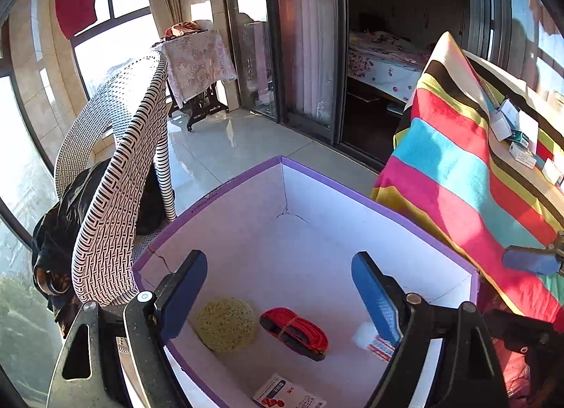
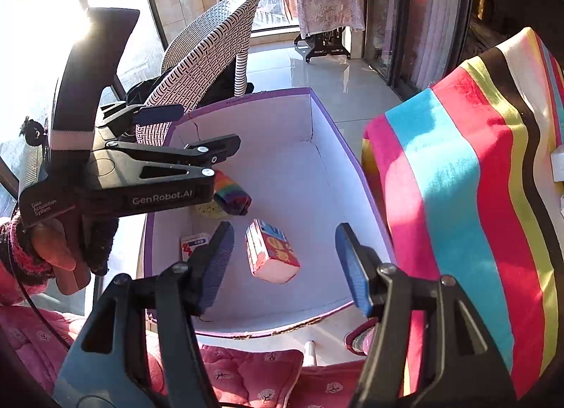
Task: Organize objects
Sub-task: 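Carry the strap bundle and red box to the storage bin and release both, then move both empty tools back over the table, then grasp the white-and-green medicine box with the left tool while the right tool grasps a white cube box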
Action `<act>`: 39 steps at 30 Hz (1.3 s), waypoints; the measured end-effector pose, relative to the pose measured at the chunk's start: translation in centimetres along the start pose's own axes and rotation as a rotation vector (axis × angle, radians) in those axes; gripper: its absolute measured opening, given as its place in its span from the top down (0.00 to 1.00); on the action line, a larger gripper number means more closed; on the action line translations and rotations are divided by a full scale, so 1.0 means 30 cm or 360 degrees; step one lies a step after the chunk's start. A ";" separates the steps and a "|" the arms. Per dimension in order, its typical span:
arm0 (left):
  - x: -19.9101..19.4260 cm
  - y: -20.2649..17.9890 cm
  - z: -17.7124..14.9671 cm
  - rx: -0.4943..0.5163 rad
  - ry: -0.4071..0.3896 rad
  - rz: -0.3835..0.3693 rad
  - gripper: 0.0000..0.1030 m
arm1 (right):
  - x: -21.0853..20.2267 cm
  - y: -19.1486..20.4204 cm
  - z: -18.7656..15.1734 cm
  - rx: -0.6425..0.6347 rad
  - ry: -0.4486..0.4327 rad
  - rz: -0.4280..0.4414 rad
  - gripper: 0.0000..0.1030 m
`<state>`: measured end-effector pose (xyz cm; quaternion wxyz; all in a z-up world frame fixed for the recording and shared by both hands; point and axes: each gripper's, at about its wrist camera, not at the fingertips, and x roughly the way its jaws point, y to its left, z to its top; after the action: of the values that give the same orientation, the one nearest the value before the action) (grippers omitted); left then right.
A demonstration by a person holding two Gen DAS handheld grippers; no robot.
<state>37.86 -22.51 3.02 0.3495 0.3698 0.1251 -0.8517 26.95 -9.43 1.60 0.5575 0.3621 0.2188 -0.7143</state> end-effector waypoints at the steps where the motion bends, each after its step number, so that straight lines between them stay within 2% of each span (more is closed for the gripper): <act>1: -0.002 -0.019 0.009 -0.0012 -0.0004 -0.0047 0.17 | -0.026 -0.035 -0.009 0.0046 -0.0024 -0.0029 0.36; 4: -0.004 -0.128 0.053 -0.0001 -0.0020 -0.0223 0.17 | -0.113 -0.166 -0.048 0.0233 -0.0090 -0.0130 0.33; 6: -0.005 -0.241 0.085 0.0080 -0.0027 -0.0343 0.17 | -0.185 -0.267 -0.083 0.0376 -0.0122 -0.0250 0.32; 10: 0.008 -0.566 0.165 0.0389 -0.0027 -0.0620 0.15 | -0.326 -0.486 -0.202 0.0659 -0.0162 -0.0506 0.30; 13: 0.059 -0.861 0.237 0.0732 -0.0057 -0.0783 0.11 | -0.425 -0.631 -0.323 0.0874 -0.0161 -0.0652 0.29; 15: 0.133 -1.046 0.281 0.0938 -0.0031 -0.0829 0.11 | -0.491 -0.703 -0.391 0.0983 -0.0152 -0.0710 0.29; 18: 0.254 -1.259 0.335 0.1160 0.0099 -0.0935 0.11 | -0.562 -0.792 -0.463 0.1077 -0.0166 -0.0775 0.29; 20: 0.332 -1.365 0.359 0.1283 0.0103 -0.0894 0.11 | -0.590 -0.833 -0.498 0.1117 -0.0175 -0.0805 0.29; 21: 0.363 -1.400 0.375 0.1308 0.0086 -0.0911 0.08 | -0.604 -0.847 -0.517 0.1135 -0.0178 -0.0818 0.29; 26: 0.475 -1.512 0.468 0.1241 0.0204 -0.1047 0.09 | -0.605 -0.903 -0.561 0.1196 -0.0193 -0.0823 0.29; 27: 0.478 -1.515 0.472 0.1208 0.0224 -0.1091 0.21 | -0.599 -0.910 -0.565 0.1195 -0.0189 -0.0811 0.29; 28: 0.461 -1.509 0.470 0.1179 0.0205 -0.1118 0.46 | -0.591 -0.919 -0.566 0.1193 -0.0182 -0.0800 0.29; 29: 0.439 -1.502 0.458 0.1184 0.0204 -0.1143 0.60 | -0.584 -0.928 -0.566 0.1192 -0.0175 -0.0793 0.29; 30: 0.414 -1.486 0.439 0.1187 0.0211 -0.1163 0.67 | -0.577 -0.940 -0.564 0.1190 -0.0169 -0.0794 0.29; 33: 0.301 -1.388 0.352 0.1130 0.0111 -0.1145 0.67 | -0.562 -0.991 -0.543 0.1157 -0.0155 -0.0823 0.29; 36: 0.214 -1.278 0.272 0.1057 0.0011 -0.1065 0.67 | -0.531 -1.091 -0.507 0.1170 -0.0147 -0.0865 0.29; 39: 0.181 -1.221 0.230 0.1023 -0.0039 -0.0984 0.66 | -0.460 -1.203 -0.443 0.1158 -0.0129 -0.0875 0.28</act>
<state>6.30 -1.96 2.25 -0.0528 0.3947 -0.0456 -0.9162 -2.27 19.09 0.30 0.1917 0.4345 0.0196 -0.8798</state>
